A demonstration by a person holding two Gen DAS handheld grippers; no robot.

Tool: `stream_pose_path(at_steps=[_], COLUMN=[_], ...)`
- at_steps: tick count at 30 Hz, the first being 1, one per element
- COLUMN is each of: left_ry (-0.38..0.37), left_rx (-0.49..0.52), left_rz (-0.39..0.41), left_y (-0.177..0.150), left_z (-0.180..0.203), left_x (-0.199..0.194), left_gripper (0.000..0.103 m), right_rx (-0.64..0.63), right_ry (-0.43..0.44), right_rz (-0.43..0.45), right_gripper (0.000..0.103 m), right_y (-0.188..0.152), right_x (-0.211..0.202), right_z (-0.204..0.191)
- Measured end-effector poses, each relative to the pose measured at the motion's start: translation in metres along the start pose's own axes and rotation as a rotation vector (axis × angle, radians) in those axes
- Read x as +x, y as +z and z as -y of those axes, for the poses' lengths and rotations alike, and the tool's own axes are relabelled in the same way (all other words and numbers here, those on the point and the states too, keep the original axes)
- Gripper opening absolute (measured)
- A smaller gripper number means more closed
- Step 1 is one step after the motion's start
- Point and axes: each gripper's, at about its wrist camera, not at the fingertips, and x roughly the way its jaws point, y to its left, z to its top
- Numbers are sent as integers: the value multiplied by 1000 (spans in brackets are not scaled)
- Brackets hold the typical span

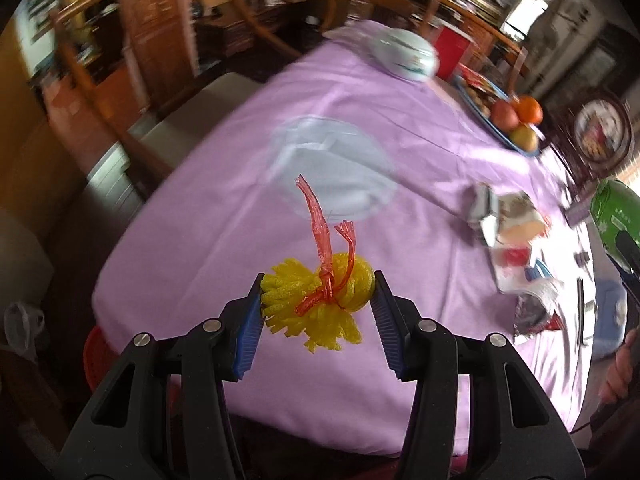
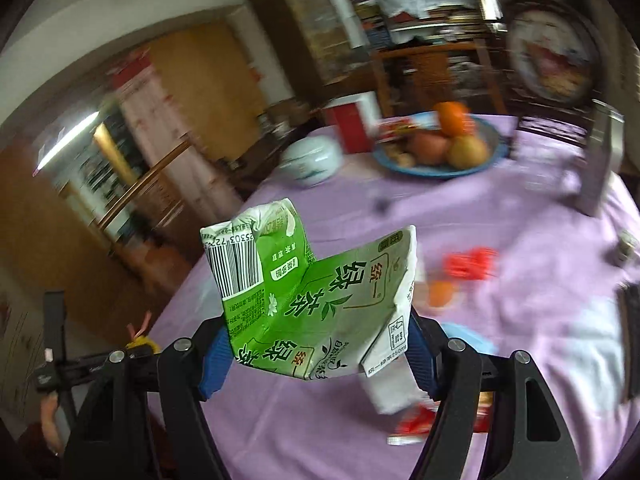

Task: Collect trash
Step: 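Carry both items to the red wastebasket and open left gripper to drop the pom-pom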

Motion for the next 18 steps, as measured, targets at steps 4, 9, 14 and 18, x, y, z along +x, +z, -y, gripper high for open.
stream_pose_path(at_steps=[4, 9, 14, 18], left_ry=[51, 143, 223, 227], left_rx=[-135, -310, -478, -558], left_rz=[21, 29, -16, -69], left_y=[-14, -45, -90, -114], left_z=[-59, -140, -217, -252], left_x=[-17, -41, -54, -49], left_gripper=[51, 51, 51, 52], right_rx=[-85, -174, -247, -309], right_ry=[86, 204, 292, 316], right_rz=[-60, -142, -203, -232], right_gripper=[72, 72, 72, 72], right_y=[4, 3, -4, -10], right_x=[27, 61, 82, 87], right_z=[-51, -125, -188, -223])
